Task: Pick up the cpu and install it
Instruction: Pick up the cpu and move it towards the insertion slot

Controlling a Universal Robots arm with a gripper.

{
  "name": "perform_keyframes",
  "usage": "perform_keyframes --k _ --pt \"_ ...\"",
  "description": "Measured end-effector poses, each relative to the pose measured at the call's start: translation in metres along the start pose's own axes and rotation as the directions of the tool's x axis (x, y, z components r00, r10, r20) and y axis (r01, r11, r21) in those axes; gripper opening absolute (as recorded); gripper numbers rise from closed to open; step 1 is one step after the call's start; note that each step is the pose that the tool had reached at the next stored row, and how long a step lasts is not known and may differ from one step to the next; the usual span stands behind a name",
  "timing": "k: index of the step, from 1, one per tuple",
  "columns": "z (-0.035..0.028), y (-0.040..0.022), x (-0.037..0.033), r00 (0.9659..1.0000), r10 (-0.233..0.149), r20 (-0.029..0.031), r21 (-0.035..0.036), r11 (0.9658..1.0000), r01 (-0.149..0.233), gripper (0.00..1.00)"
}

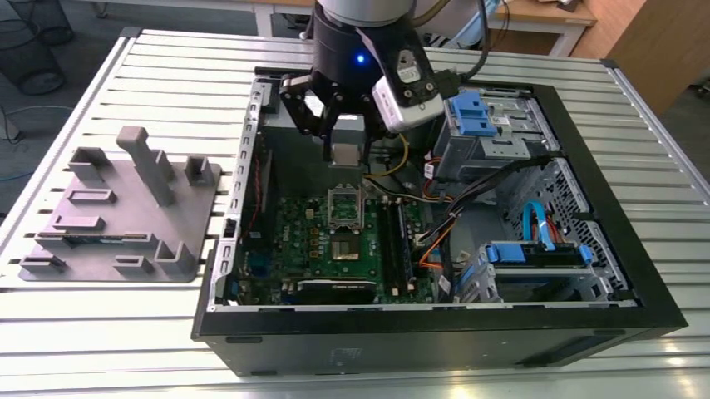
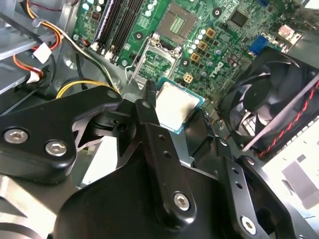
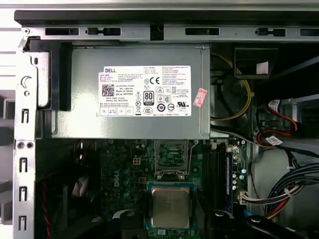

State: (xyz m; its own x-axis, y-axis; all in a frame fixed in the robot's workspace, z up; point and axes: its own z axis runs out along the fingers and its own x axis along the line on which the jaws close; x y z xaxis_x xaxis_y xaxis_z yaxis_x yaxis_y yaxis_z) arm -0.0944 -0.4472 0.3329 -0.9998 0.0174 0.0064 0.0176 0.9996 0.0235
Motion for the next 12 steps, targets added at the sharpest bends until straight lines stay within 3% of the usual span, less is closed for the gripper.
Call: perform_keyframes --k 12 --pt "0.0192 -0.0068 -0.0003 1.0 0.0 0.0 0.0 1.0 0.0 0.47"
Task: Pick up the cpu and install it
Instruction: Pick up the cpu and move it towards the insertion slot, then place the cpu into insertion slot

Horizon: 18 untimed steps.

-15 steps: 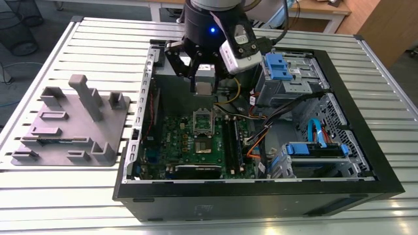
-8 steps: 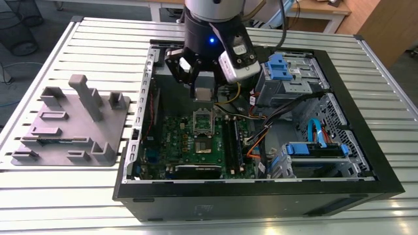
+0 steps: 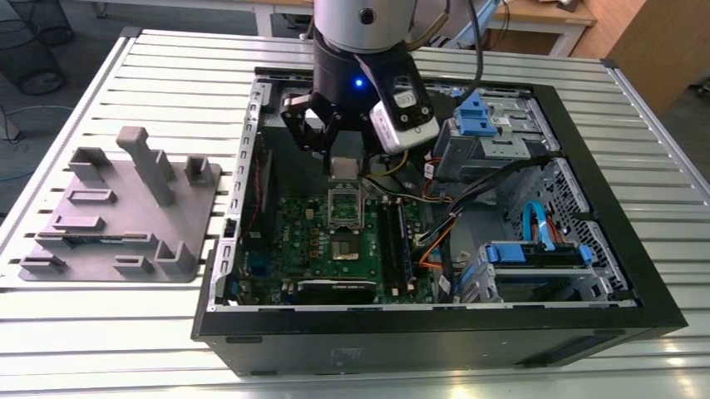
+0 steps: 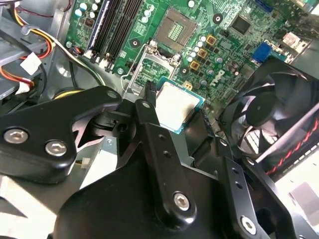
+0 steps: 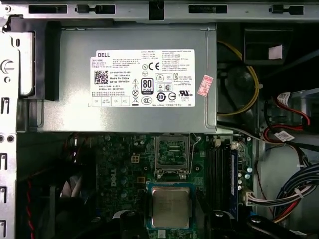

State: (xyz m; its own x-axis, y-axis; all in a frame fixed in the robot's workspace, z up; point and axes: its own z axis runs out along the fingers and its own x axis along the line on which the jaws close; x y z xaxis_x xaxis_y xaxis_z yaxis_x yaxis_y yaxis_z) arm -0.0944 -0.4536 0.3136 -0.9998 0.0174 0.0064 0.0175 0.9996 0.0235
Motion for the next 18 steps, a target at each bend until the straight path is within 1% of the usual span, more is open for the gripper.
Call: perform_keyframes --k 3,6,8,15,18 --pt "0.0031 -0.001 0.0 1.0 0.0 0.0001 -0.0002 1.0 0.0 0.47" --pt "0.0038 -0.0011 0.0 1.0 0.0 -0.0001 0.0003 1.0 0.0 0.47" --pt "0.0054 -0.0011 -0.0001 1.0 0.0 0.0 -0.0001 1.0 0.0 0.47" --pt "0.0056 -0.0012 0.0 1.0 0.0 0.0 -0.0001 1.0 0.0 0.47" --pt "0.0068 -0.002 -0.0002 1.0 0.0 0.0 -0.0001 1.0 0.0 0.47"
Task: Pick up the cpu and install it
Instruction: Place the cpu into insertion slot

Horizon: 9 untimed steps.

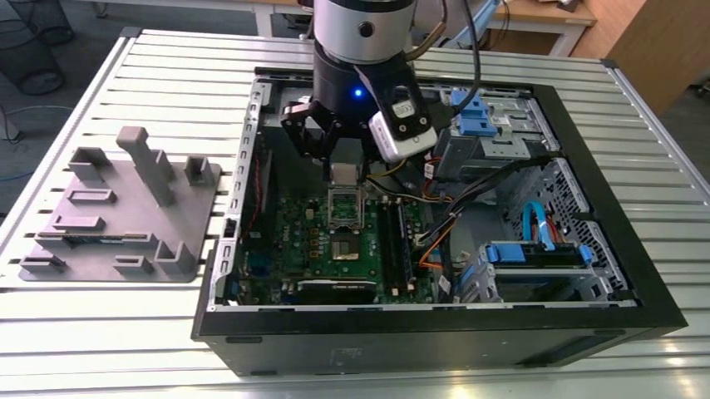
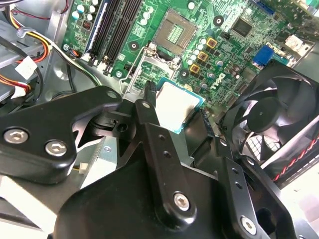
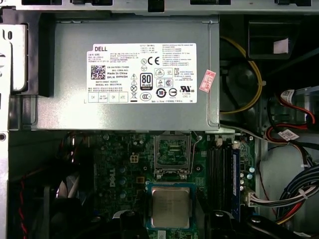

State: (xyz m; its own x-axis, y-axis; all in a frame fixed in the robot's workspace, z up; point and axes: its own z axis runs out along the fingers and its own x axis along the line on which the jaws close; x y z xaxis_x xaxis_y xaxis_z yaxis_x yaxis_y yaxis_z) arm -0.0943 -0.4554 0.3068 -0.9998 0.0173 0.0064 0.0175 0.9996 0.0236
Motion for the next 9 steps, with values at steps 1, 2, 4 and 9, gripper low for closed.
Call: perform_keyframes --k 1,2,4,9 --pt "0.0006 -0.0007 0.0 1.0 0.0 0.0 0.0001 1.0 0.0 0.47" --pt "0.0014 -0.0014 0.0 1.0 0.0 0.0 0.0 1.0 0.0 0.47" --pt "0.003 -0.0033 0.0 1.0 0.0 0.0 0.0002 1.0 0.0 0.47" --pt "0.0092 -0.0092 -0.0002 1.0 0.001 0.0 0.0001 1.0 -0.001 0.47"
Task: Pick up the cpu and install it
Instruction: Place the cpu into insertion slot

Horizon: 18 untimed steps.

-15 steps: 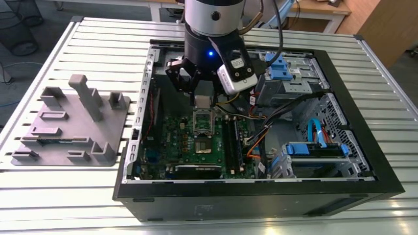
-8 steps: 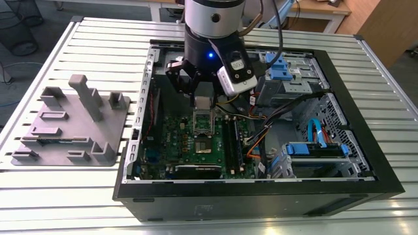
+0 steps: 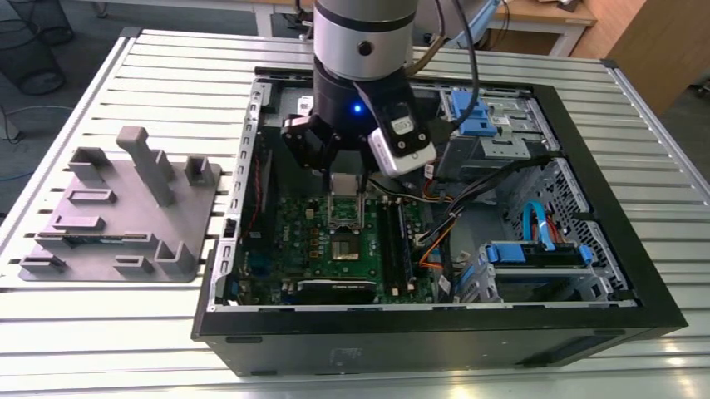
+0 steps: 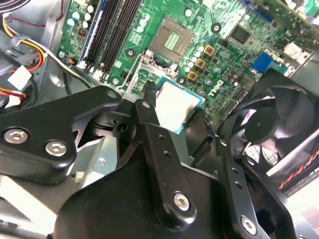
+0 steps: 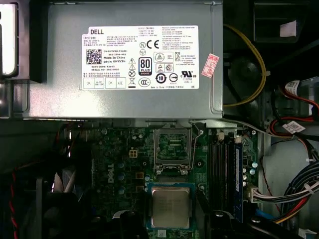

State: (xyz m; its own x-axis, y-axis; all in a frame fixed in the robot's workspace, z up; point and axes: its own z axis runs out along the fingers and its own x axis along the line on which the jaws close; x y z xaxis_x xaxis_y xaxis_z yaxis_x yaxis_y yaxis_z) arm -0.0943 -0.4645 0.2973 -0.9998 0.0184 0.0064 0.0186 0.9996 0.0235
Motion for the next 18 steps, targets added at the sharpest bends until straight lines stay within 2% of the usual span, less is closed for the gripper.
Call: perform_keyframes --k 8,18 --pt "0.0111 -0.0063 -0.0002 1.0 0.001 -0.0002 -0.0003 1.0 -0.001 0.47" --pt "0.0134 -0.0065 -0.0003 1.0 0.001 -0.0003 -0.0003 1.0 -0.001 0.47"
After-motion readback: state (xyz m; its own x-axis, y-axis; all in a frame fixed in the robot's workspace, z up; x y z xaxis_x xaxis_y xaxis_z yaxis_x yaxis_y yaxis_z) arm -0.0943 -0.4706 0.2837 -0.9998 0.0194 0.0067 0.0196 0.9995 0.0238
